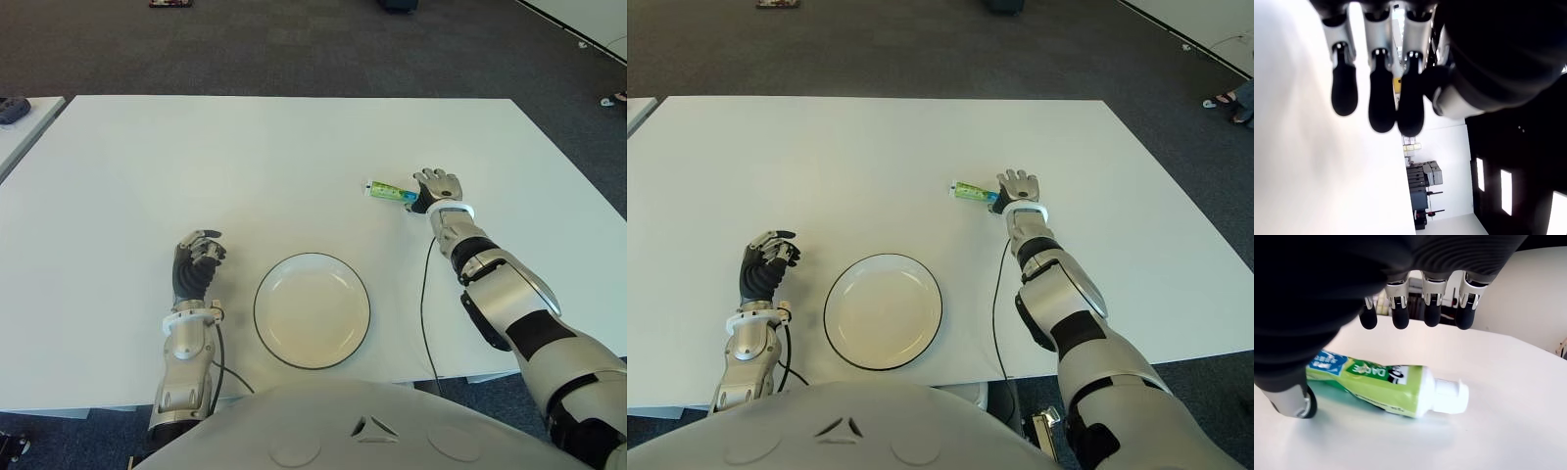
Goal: Put the toothpaste on the table into the plate.
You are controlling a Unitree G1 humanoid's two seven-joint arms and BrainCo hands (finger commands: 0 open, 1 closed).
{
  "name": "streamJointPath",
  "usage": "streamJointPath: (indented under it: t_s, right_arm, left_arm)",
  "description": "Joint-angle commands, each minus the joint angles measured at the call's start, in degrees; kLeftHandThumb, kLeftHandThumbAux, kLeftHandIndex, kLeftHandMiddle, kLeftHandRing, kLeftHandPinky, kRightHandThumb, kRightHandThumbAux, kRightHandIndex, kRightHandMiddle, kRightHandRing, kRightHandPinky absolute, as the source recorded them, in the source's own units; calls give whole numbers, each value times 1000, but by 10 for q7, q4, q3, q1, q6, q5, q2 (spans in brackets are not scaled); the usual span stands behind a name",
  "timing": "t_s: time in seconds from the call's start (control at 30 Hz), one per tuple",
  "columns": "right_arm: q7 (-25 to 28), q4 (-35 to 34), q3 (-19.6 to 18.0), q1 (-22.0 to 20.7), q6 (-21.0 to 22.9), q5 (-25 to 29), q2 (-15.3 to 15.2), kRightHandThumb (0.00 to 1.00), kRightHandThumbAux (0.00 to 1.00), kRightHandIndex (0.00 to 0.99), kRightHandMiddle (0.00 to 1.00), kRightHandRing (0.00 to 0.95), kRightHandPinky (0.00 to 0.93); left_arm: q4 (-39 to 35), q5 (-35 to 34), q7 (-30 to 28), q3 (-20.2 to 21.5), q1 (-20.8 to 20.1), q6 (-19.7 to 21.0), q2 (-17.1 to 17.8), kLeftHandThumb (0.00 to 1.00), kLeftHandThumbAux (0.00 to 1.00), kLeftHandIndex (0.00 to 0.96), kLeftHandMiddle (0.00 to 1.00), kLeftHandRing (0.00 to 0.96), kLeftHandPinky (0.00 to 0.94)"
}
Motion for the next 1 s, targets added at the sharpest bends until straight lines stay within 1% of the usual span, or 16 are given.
streamJointPath:
  t_s: [0.03,0.07,0.1,0.13,0.17,0.2,0.23,0.33,0.43,0.67,0.9,1.0]
  right_arm:
    - [-9,14,-13,33,-4,15,10,304,747,243,187,192,256]
    - [-12,14,-15,33,-5,17,10,379,743,277,207,210,270]
    - [-20,13,-18,34,-7,19,10,488,738,326,235,235,290]
    - [-31,13,-21,35,-10,22,11,561,733,361,325,331,364]
    - [-38,13,-23,35,-12,24,11,588,732,374,369,381,405]
    - [-42,13,-25,36,-13,26,11,627,729,393,433,453,465]
    - [-49,12,-28,36,-16,28,12,651,727,405,474,499,504]
    - [-63,11,-36,38,-25,34,12,684,725,421,555,578,563]
    - [-68,12,-40,38,-30,36,13,695,724,427,585,606,582]
    - [-72,12,-49,38,-38,42,14,700,725,429,626,632,583]
    - [-74,12,-52,37,-43,45,13,700,725,429,633,632,568]
    - [-75,12,-54,37,-46,46,12,699,725,429,633,630,565]
  left_arm:
    - [7,-5,1,4,-1,-11,-1,707,715,434,623,599,585]
    - [9,-5,2,4,-1,-13,-1,707,715,434,622,599,586]
    - [10,-2,2,4,-1,-16,0,707,716,434,621,599,586]
    - [9,-1,3,4,-1,-16,0,707,716,434,619,598,586]
    - [9,0,2,4,-1,-17,0,707,716,434,619,598,586]
    - [9,0,2,4,-1,-17,0,707,716,434,618,598,587]
    - [9,0,2,5,-1,-16,-1,707,716,434,617,598,587]
    - [9,0,0,6,-1,-13,-1,707,716,434,619,599,586]
    - [13,2,1,6,-4,-16,0,707,716,434,621,601,587]
    - [19,1,3,9,-10,-21,-1,706,716,433,614,592,570]
    - [26,7,6,9,-12,-33,1,706,715,433,610,592,579]
    - [25,4,3,9,-13,-31,1,706,716,433,609,593,580]
